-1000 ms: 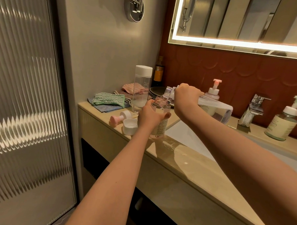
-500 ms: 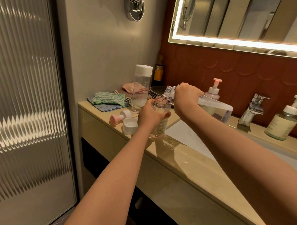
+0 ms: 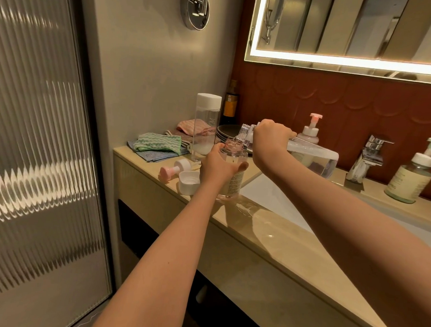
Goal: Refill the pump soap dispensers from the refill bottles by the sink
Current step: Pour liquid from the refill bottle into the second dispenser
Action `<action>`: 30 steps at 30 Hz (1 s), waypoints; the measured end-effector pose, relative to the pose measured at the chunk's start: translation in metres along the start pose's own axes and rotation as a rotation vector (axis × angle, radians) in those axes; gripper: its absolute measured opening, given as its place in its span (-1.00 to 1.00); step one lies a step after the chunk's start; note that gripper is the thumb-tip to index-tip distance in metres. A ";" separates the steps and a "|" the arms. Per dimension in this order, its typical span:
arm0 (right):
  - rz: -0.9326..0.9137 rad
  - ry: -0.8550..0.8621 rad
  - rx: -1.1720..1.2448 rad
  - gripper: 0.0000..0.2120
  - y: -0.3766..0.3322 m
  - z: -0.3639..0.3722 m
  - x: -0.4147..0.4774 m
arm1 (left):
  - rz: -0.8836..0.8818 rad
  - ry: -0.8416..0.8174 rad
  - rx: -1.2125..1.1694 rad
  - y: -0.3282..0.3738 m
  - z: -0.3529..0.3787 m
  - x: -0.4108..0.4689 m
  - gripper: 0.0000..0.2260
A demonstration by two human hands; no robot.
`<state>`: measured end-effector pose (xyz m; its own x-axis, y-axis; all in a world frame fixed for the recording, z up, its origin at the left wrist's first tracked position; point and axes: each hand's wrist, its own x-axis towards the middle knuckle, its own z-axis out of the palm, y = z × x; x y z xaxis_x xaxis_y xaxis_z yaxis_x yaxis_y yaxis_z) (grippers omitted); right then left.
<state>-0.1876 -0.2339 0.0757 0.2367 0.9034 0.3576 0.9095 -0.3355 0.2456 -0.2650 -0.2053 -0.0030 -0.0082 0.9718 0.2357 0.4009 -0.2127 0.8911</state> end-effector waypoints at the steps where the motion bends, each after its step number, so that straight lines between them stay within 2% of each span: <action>1: 0.000 0.001 0.000 -0.56 0.000 0.000 0.000 | 0.001 0.000 0.001 0.000 0.000 0.000 -0.26; 30: 0.003 0.009 -0.037 -0.54 0.000 0.002 -0.001 | -0.012 0.005 -0.016 0.000 0.001 0.001 -0.27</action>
<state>-0.1876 -0.2340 0.0740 0.2363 0.8998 0.3667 0.8954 -0.3482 0.2776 -0.2642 -0.2045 -0.0036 -0.0179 0.9737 0.2270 0.3862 -0.2026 0.8999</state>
